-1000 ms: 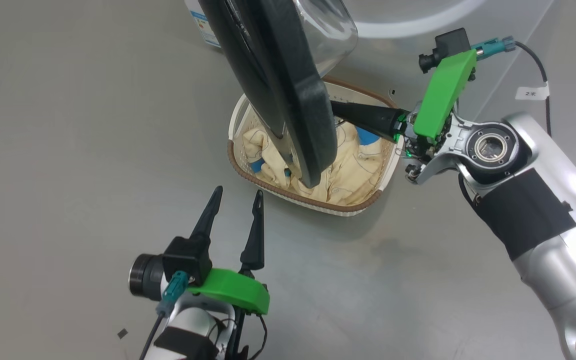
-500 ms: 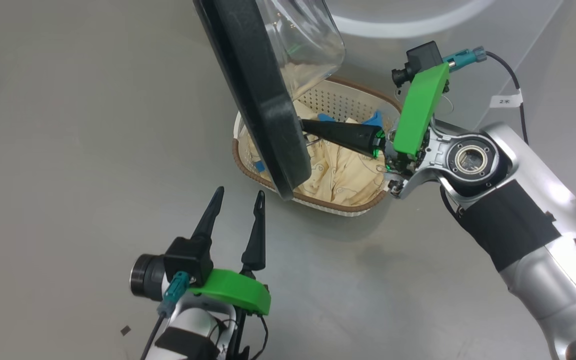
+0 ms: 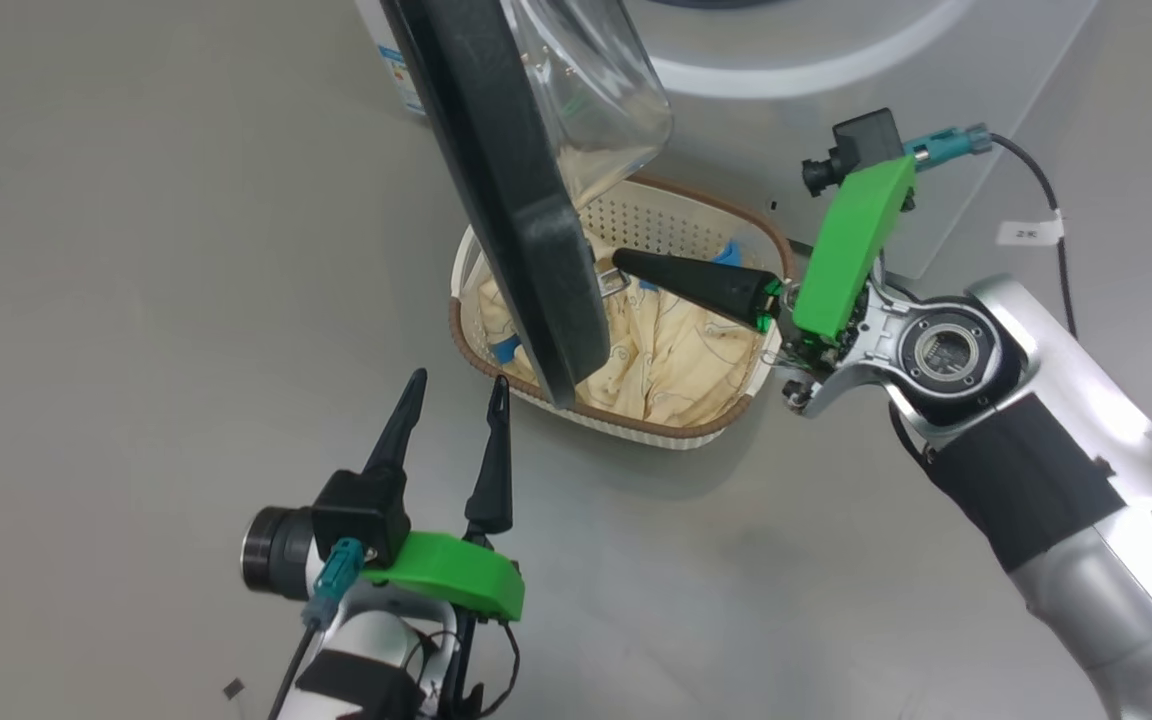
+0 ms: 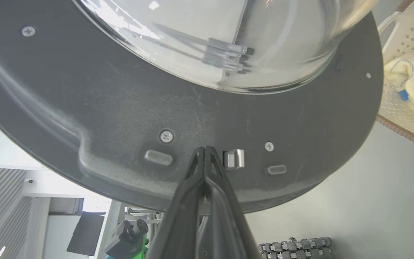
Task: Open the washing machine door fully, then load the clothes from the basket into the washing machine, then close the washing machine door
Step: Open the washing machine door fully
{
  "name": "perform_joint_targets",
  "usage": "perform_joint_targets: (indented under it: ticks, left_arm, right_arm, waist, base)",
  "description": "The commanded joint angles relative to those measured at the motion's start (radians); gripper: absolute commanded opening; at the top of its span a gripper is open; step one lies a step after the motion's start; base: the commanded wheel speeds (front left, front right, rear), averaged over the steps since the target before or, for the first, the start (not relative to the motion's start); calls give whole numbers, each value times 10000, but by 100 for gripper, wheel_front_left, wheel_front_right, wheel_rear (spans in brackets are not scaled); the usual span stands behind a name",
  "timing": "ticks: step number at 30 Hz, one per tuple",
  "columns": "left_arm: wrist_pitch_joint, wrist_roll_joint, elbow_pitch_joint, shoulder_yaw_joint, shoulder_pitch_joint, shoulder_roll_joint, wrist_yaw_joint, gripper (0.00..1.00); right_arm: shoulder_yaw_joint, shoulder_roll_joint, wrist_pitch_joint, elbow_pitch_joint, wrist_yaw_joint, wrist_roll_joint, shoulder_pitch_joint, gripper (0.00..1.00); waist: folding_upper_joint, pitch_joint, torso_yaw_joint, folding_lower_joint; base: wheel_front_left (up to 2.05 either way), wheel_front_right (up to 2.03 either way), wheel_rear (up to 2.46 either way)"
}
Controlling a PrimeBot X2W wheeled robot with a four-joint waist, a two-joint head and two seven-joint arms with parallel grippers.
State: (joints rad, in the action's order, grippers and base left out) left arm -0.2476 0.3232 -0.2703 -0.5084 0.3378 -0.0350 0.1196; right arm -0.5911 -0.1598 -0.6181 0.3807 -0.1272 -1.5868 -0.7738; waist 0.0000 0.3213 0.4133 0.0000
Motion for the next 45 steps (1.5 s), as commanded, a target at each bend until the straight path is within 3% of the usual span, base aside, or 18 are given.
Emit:
perform_joint_targets:
  ticks: [1,6,12,16,22,28,36,43,45]
  left_arm:
    - [-141,-226,194,497,-42,-152,-50,100]
    - [-141,-458,80,798,-163,-152,-135,100]
    - [-141,-861,-94,1520,-441,-152,-325,100]
    - [-141,-1177,-149,2081,-642,-152,-527,100]
    - [-141,-1611,-111,2886,-1085,-158,-802,100]
    - [-141,-1863,-95,3529,-1562,-171,-1047,100]
    - [-141,-2009,-83,3951,-1947,-162,-1255,100]
    - [-141,-1986,-60,4194,-2217,-156,-1337,100]
    - [-141,-1945,-49,4221,-2258,-155,-1336,100]
  right_arm:
    - [62,-227,454,-568,-35,506,177,0]
    - [-15,-947,1543,-1232,-35,1528,756,0]
    - [-683,-2082,4218,-1918,-35,3781,1748,0]
    - [-1201,-2586,6206,-1685,-35,5276,2252,0]
    - [-1161,-2754,8277,-844,-35,6763,2969,0]
    - [349,-2110,8771,-416,-35,8512,3805,0]
    - [3001,-616,8796,-911,-35,10422,5507,0]
    - [4185,145,8797,-1047,-35,11861,6409,0]
    - [4564,289,8797,-1080,-35,12382,6536,76]
  waist:
    - [0,-277,-293,0]
    - [0,-657,-693,0]
    - [0,-1210,-1391,0]
    - [0,-1598,-1842,0]
    - [0,-2153,-2540,0]
    - [0,-2539,-3183,0]
    - [0,-2952,-3736,0]
    - [0,-3213,-4019,0]
    - [0,-3246,-4068,0]
  base:
    - [0,0,0]
    - [0,0,0]
    - [0,0,0]
    - [0,0,0]
    - [0,0,0]
    - [0,0,0]
    - [0,0,0]
    - [0,0,0]
    - [0,0,0]
